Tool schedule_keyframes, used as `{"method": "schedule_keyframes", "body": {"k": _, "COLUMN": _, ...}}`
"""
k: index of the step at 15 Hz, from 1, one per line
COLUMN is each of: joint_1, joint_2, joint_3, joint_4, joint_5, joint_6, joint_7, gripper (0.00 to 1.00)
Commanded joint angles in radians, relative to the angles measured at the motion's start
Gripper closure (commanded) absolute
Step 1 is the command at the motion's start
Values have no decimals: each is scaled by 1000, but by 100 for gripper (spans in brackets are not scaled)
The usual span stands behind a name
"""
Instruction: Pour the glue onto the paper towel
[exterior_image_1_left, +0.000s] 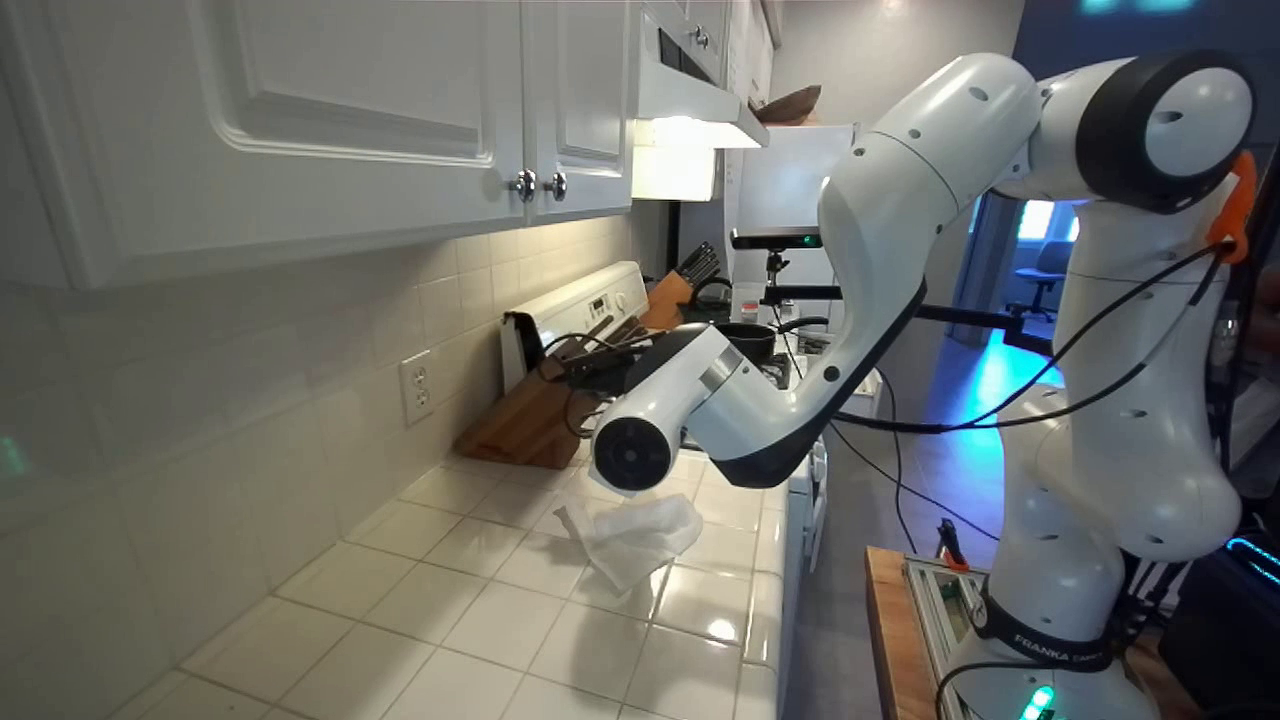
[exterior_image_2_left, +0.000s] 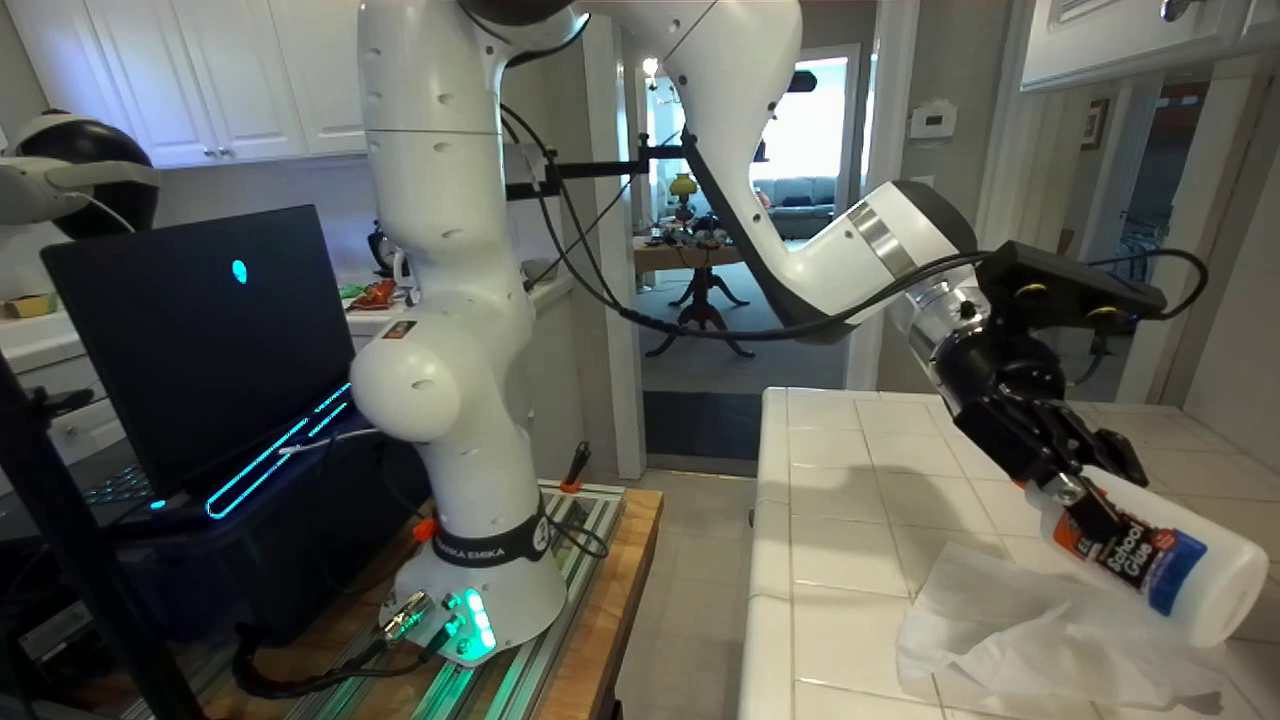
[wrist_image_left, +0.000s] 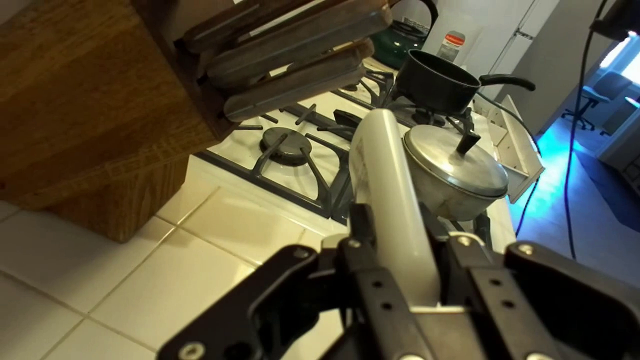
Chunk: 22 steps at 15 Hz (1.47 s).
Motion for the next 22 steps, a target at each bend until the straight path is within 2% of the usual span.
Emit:
{"method": "schedule_keyframes", "body": {"k": 1, "joint_1": 14, "joint_2": 26, "joint_3": 11, "joint_4": 19, "joint_5": -39, "joint_6": -48, "joint_7": 47, "gripper": 94}}
{"method": "schedule_keyframes", "body": {"k": 8, "joint_1": 25, "joint_2": 37, "joint_3": 19, "joint_4": 22, "joint_5": -53, "joint_6": -88, "joint_7": 71, "gripper": 94}}
{"method": "schedule_keyframes", "body": {"k": 13, "joint_1": 28, "joint_2": 47, "joint_3": 24, "joint_4": 9, "joint_5": -118, "joint_6": -112, "joint_7": 46, "gripper": 94}}
{"method": "schedule_keyframes", "body": {"k": 14, "joint_1": 18, "joint_2": 31, "joint_3": 20, "joint_4": 7, "joint_5": -72, "joint_6": -79, "joint_7": 49, "gripper": 74}}
{"method": "schedule_keyframes", "body": {"k": 22, "joint_1": 20, "joint_2": 41, "joint_3": 22, "joint_4": 7, "joint_5": -85, "joint_6": -82, "joint_7": 49, "gripper": 74}}
